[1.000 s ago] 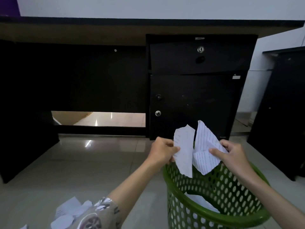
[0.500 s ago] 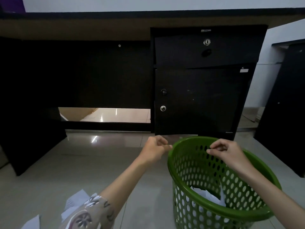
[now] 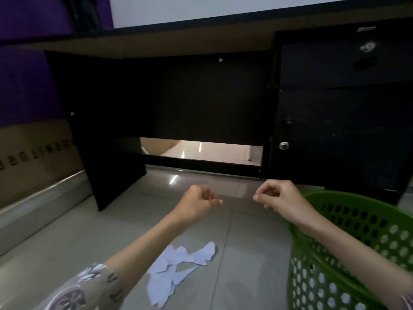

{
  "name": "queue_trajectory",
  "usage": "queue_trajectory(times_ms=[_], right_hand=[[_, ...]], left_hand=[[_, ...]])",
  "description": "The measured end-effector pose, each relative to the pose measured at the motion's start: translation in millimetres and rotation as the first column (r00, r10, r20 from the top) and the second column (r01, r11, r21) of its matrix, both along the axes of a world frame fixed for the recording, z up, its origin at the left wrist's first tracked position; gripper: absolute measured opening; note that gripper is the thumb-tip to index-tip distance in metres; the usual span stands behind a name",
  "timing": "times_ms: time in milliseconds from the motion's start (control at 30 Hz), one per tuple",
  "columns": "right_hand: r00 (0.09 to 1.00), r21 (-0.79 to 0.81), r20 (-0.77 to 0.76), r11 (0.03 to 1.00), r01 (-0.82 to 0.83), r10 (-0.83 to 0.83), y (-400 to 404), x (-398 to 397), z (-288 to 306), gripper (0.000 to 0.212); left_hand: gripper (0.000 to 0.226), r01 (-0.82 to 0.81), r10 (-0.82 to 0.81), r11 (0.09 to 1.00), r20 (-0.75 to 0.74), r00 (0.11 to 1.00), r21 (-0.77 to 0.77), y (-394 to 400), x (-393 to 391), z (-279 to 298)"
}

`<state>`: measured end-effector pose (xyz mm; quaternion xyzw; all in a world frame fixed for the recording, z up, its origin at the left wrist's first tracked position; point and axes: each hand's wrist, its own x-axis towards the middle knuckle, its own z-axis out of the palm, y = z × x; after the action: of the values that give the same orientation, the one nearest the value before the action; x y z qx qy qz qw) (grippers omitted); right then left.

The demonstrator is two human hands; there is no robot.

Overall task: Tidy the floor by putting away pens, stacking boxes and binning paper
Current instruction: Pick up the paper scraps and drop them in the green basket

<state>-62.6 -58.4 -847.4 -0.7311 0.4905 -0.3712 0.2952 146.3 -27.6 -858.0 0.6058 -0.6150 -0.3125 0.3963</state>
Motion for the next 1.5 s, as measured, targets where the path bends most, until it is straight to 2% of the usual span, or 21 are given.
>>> queue_trajectory(times_ms=[100, 200, 300, 533, 633, 800, 900, 1067, 1300, 1500], right_hand=[[0.991, 0.019, -0.004, 0.991, -0.131, 0.131, -4, 57, -7, 0.01], [0.964, 0.053, -0.036, 0.964, -0.262, 0.264, -3, 118, -18, 0.018], [0.924, 0.098, -0.034, 0.921, -0.377, 0.382, 6, 178, -31, 0.018], [0.843, 0.195, -0.013, 0.829, -0.525, 0.537, 49, 311, -71, 0.018], [0.774, 0.212, -0.095, 0.773, -0.598, 0.626, 66, 358, -88, 0.006], [0.643, 0.209, -0.271, 0.696, -0.687, 0.716, 92, 426, -126, 0.003], [0.542, 0.226, -0.369, 0.638, -0.736, 0.755, 102, 455, -155, 0.005], [0.441, 0.256, -0.46, 0.59, -0.766, 0.771, 119, 492, -205, 0.012], [0.471, 0.282, -0.407, 0.598, -0.75, 0.783, 138, 515, -256, 0.008], [0.53, 0.291, -0.392, 0.648, -0.704, 0.752, 128, 516, -279, 0.006]], left_hand=[[0.014, -0.115, 0.112, 0.993, 0.097, 0.989, 0.019, 27, 61, -5], [0.013, -0.246, 0.231, 0.968, 0.194, 0.953, 0.057, 61, 129, -16], [0.013, -0.352, 0.323, 0.93, 0.226, 0.919, 0.102, 100, 192, -29], [0.009, -0.558, 0.498, 0.802, 0.278, 0.822, 0.214, 187, 304, -88], [0.01, -0.622, 0.562, 0.736, 0.271, 0.781, 0.268, 220, 342, -113], [0.014, -0.709, 0.657, 0.614, 0.273, 0.703, 0.348, 271, 396, -158], [0.016, -0.73, 0.635, 0.572, 0.362, 0.683, 0.375, 296, 420, -187], [0.023, -0.696, 0.542, 0.581, 0.438, 0.718, 0.422, 322, 448, -234], [0.055, -0.644, 0.444, 0.59, 0.47, 0.762, 0.487, 317, 452, -286], [0.037, -0.695, 0.357, 0.574, 0.632, 0.688, 0.433, 310, 450, -307]])
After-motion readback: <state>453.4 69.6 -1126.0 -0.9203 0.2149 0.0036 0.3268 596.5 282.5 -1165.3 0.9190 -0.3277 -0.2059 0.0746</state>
